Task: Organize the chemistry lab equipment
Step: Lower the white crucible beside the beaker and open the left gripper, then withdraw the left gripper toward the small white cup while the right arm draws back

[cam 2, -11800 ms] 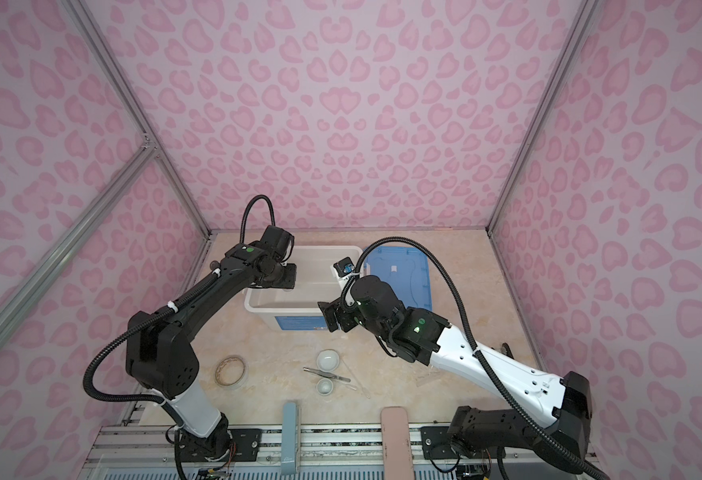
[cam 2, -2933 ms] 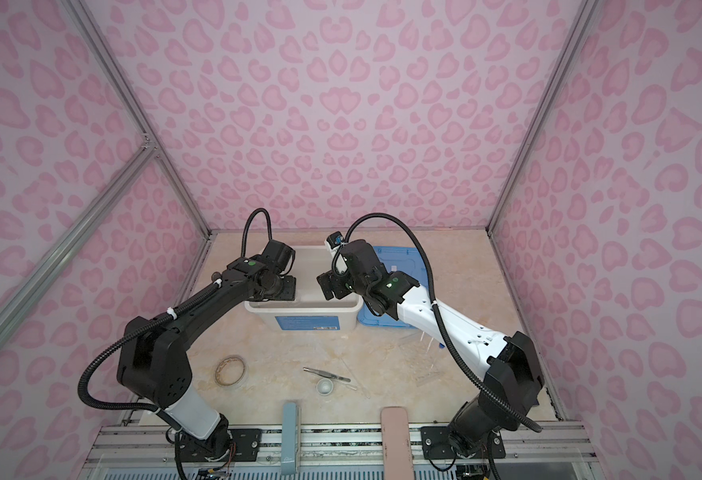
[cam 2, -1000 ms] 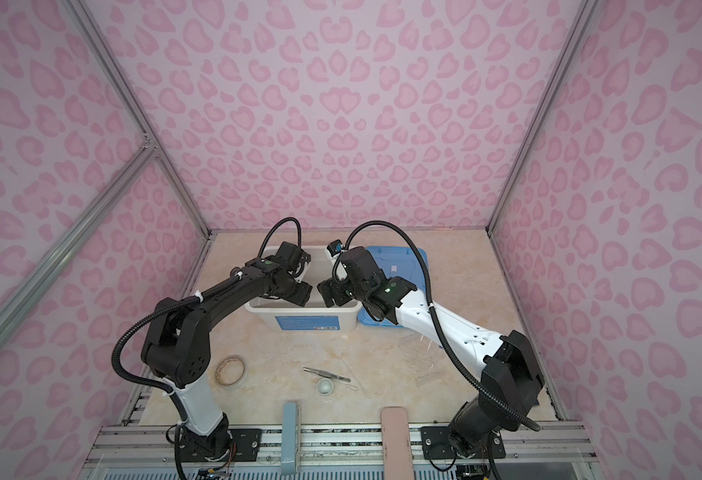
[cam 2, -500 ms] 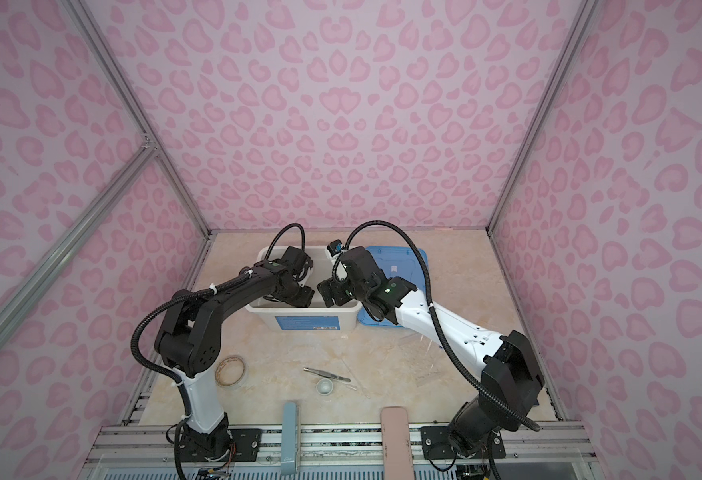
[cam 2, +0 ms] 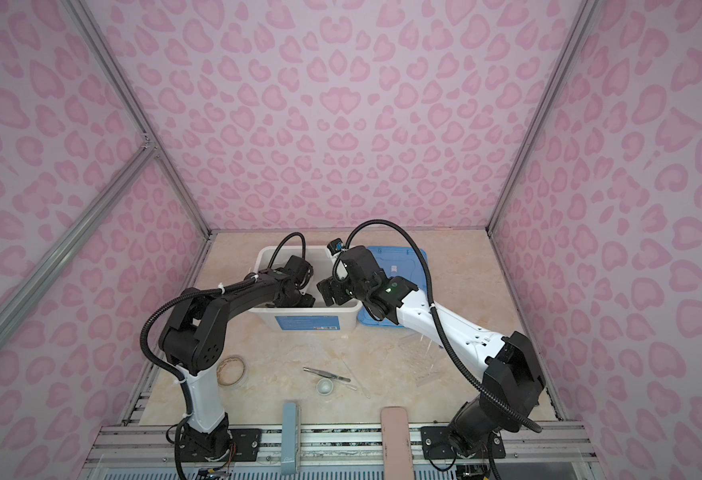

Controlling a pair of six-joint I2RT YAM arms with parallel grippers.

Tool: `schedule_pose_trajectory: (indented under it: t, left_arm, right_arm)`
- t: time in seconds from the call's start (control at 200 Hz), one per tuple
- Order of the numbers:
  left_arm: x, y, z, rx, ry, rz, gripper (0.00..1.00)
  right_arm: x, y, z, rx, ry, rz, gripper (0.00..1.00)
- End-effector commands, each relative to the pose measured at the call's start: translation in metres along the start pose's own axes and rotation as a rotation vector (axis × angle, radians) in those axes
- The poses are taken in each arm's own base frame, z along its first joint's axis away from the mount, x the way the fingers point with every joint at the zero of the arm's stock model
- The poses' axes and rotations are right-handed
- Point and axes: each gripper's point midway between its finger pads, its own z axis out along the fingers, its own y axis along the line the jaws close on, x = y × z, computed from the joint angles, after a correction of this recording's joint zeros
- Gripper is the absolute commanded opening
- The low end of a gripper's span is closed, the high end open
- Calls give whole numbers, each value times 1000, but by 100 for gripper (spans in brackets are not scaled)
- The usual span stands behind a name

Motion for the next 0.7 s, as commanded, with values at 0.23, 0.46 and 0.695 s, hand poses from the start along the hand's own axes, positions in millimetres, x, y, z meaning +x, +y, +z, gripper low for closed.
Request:
schedule_pose_trajectory:
  t: [0.23,0.46,0.695]
  left_arm:
    - [-10,1,-9,-2,-47,-20,62]
    - [-18,0,-25,10,-86,-21,90]
    - [-24,-3,-50,37,-128,-39,90]
  right_arm:
    - [1,-1,1,7,3,-3,95]
    - [-2,-2,-3,13,-6,-4,95]
    - [-4,-3,-8,17,-14,-6,95]
